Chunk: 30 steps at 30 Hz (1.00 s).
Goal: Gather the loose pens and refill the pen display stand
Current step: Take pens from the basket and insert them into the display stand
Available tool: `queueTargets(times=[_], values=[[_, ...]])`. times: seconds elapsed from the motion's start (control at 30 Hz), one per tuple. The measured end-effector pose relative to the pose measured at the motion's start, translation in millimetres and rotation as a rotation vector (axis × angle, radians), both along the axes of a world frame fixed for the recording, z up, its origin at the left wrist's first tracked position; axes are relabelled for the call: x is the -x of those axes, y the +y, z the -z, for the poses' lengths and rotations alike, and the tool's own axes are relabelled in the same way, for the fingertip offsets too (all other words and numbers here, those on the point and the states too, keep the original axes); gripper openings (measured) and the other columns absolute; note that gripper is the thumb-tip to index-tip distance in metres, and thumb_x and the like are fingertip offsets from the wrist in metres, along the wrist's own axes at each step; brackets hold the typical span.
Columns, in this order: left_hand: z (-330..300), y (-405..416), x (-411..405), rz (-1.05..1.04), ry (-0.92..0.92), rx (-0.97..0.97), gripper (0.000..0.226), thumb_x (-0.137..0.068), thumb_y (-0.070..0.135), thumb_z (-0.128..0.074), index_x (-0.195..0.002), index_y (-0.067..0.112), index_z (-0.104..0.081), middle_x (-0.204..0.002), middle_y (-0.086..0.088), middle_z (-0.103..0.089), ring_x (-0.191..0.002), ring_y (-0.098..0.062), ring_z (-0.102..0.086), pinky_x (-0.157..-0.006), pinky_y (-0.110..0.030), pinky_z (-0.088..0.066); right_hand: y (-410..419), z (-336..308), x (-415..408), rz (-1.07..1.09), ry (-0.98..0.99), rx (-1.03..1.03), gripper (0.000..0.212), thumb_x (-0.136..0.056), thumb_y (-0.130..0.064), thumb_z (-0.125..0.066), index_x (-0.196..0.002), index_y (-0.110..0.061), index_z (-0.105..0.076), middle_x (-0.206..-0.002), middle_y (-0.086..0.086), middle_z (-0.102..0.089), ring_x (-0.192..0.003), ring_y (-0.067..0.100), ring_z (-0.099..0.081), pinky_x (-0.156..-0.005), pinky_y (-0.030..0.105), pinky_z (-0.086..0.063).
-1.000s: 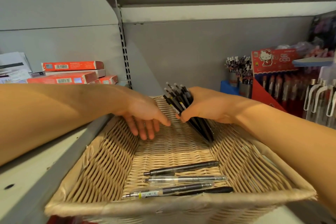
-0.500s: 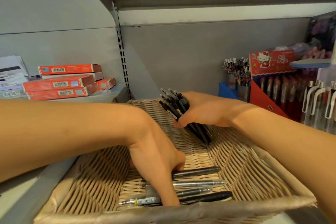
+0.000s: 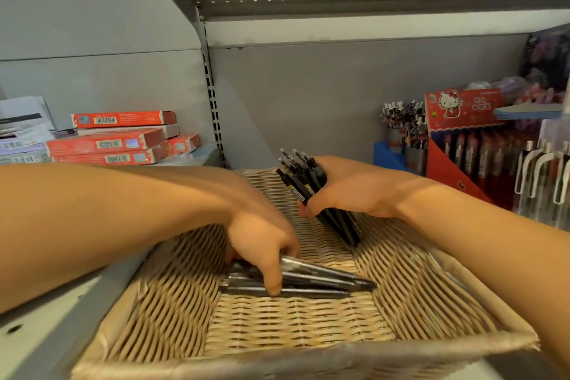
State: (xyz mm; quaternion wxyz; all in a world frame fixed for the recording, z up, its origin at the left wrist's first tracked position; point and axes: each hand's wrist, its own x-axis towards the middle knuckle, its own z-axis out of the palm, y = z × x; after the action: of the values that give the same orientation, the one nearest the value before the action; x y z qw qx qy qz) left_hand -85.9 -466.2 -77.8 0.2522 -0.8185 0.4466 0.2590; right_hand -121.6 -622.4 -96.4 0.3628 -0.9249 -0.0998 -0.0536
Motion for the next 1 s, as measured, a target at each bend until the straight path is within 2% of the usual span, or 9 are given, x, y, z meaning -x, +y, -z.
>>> queueTargets(times=[0.07, 0.13, 0.23, 0.3, 0.43, 0.57, 0.83, 0.93, 1.0], values=[[-1, 5, -13, 0.017, -0.053, 0.087, 0.036, -0.094, 0.04, -0.064, -0.121, 0.015, -0.061, -0.112, -0.004, -0.066, -0.101, -0.02, -0.061, -0.082, -0.031, -0.049, 1, -1, 1, -0.001, 0.002, 0.001, 0.03, -0.08, -0.006, -0.078, -0.107, -0.014, -0.064, -0.103, 0.009, -0.072, -0.1, 0.025, -0.069, -0.093, 0.045, -0.055], [-6, 11, -27, -0.039, -0.04, 0.217, 0.034, -0.095, 0.037, -0.064, -0.121, 0.016, -0.064, -0.11, -0.006, -0.069, -0.097, -0.019, -0.064, -0.082, -0.032, -0.052, 2, -2, 1, 0.003, 0.002, 0.0, 0.031, -0.08, -0.005, -0.077, -0.108, -0.011, -0.064, -0.104, 0.014, -0.071, -0.102, 0.03, -0.068, -0.096, 0.051, -0.053], [-10, 18, -43, -0.151, 0.078, 0.431, 0.025, -0.094, 0.031, -0.067, -0.116, 0.02, -0.07, -0.086, 0.001, -0.071, -0.074, -0.004, -0.065, -0.07, -0.024, -0.058, 2, -1, 0, -0.001, 0.003, 0.001, 0.031, -0.08, -0.003, -0.077, -0.108, -0.008, -0.065, -0.105, 0.016, -0.071, -0.104, 0.033, -0.067, -0.1, 0.056, -0.05], [-14, 21, -50, -0.209, 0.145, 0.61, 0.012, -0.093, 0.025, -0.069, -0.104, 0.025, -0.073, -0.071, 0.012, -0.07, -0.065, 0.002, -0.064, -0.064, -0.018, -0.055, 2, -1, -1, 0.0, 0.004, 0.006, 0.032, -0.079, -0.001, -0.077, -0.107, -0.01, -0.067, -0.103, 0.012, -0.073, -0.103, 0.03, -0.068, -0.1, 0.054, -0.05], [-15, 20, -55, -0.32, 0.252, 0.904, 0.012, -0.087, 0.013, -0.076, -0.097, 0.019, -0.072, -0.074, 0.009, -0.075, -0.069, -0.007, -0.07, -0.064, -0.019, -0.057, 1, 0, -2, 0.021, 0.006, -0.009, 0.039, -0.078, -0.002, -0.079, -0.111, -0.019, -0.068, -0.105, 0.003, -0.074, -0.104, 0.021, -0.069, -0.101, 0.049, -0.051], [-14, 15, -51, -0.432, 0.283, 1.08, 0.019, -0.083, 0.013, -0.08, -0.099, 0.019, -0.072, -0.083, -0.001, -0.078, -0.075, -0.012, -0.075, -0.067, -0.021, -0.059, 0, 1, -5, 0.062, -0.007, -0.052, 0.043, -0.076, -0.005, -0.083, -0.113, -0.021, -0.068, -0.108, 0.0, -0.074, -0.106, 0.018, -0.068, -0.103, 0.045, -0.05], [-12, 6, -41, -0.617, 0.429, 1.343, 0.014, -0.085, 0.005, -0.075, -0.097, 0.011, -0.074, -0.081, 0.001, -0.078, -0.075, -0.011, -0.075, -0.064, -0.019, -0.058, -3, 1, -7, 0.047, 0.004, -0.192, 0.042, -0.075, -0.008, -0.086, -0.112, -0.022, -0.072, -0.105, -0.002, -0.077, -0.102, 0.016, -0.071, -0.1, 0.037, -0.052], [-11, 3, -40, -0.673, 0.54, 1.371, 0.009, -0.086, 0.005, -0.072, -0.095, 0.008, -0.073, -0.08, -0.005, -0.078, -0.071, -0.015, -0.076, -0.062, -0.021, -0.059, -5, 0, -6, 0.042, -0.003, -0.225, 0.042, -0.073, -0.003, -0.085, -0.11, -0.02, -0.072, -0.105, 0.002, -0.076, -0.103, 0.02, -0.071, -0.098, 0.04, -0.053], [-13, 4, -41, -0.655, 0.601, 1.357, 0.014, -0.086, 0.006, -0.072, -0.099, 0.008, -0.073, -0.088, -0.009, -0.078, -0.079, -0.019, -0.077, -0.064, -0.023, -0.059, -5, -1, -6, 0.045, -0.013, -0.223, 0.044, -0.071, -0.001, -0.084, -0.109, -0.017, -0.071, -0.105, 0.007, -0.075, -0.102, 0.024, -0.07, -0.094, 0.041, -0.055]])
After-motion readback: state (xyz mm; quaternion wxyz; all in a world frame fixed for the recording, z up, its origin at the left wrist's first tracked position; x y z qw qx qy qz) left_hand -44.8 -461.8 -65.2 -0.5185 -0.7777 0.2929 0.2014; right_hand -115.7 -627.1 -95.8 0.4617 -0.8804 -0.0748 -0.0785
